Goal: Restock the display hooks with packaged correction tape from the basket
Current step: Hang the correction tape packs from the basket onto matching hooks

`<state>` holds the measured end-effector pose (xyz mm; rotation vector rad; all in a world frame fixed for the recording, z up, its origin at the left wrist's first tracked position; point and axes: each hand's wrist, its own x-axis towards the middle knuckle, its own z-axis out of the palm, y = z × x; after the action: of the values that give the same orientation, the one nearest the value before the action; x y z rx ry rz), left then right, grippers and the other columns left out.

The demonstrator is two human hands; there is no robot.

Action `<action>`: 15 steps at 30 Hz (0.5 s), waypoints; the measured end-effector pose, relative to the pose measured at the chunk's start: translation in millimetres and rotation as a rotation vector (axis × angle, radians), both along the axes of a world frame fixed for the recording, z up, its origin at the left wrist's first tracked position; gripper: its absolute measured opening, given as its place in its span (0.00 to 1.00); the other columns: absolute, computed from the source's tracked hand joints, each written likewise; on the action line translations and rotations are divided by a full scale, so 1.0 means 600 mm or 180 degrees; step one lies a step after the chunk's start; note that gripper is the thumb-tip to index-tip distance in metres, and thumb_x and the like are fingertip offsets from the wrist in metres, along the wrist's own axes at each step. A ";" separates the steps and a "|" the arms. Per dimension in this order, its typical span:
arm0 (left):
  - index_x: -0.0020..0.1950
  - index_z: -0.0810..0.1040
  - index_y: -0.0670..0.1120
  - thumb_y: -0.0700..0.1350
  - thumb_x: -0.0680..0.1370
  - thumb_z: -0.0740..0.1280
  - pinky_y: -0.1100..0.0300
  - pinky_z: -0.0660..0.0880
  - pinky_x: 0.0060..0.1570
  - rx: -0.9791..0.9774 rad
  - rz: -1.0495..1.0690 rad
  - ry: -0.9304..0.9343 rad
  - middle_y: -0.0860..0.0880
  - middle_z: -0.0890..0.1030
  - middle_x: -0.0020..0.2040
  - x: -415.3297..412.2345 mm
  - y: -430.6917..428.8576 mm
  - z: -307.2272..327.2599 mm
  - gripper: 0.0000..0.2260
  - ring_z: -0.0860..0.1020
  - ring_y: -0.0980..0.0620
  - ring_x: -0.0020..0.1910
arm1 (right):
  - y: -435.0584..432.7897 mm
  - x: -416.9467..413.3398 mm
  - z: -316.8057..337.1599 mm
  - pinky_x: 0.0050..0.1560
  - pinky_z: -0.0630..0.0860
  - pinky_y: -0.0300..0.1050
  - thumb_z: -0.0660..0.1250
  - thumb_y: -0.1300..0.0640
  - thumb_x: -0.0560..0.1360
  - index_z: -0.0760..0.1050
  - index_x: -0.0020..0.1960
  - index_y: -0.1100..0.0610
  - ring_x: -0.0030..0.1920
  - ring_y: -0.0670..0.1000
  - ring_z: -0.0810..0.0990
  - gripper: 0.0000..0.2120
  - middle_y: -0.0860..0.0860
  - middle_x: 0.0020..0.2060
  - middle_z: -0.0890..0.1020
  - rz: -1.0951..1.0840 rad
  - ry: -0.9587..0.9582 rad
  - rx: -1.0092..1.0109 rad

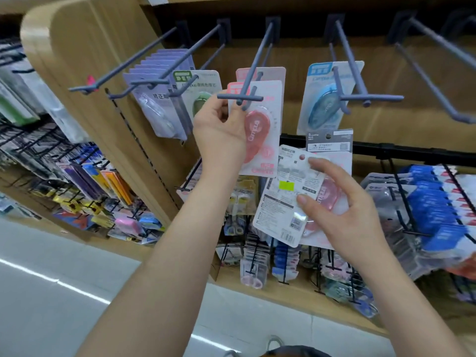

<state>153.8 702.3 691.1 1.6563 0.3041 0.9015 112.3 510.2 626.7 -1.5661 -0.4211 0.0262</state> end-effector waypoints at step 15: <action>0.56 0.80 0.49 0.49 0.71 0.75 0.57 0.81 0.46 -0.0230 -0.1654 0.1299 0.51 0.85 0.49 -0.131 -0.036 -0.064 0.15 0.83 0.54 0.47 | 0.011 -0.009 -0.005 0.57 0.77 0.40 0.75 0.53 0.71 0.78 0.56 0.44 0.57 0.43 0.81 0.15 0.42 0.55 0.84 -0.0266 -0.0081 0.0084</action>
<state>75.4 681.0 652.5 1.7289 0.1634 0.1606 106.6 517.0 623.8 -1.5579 -0.3741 -0.0634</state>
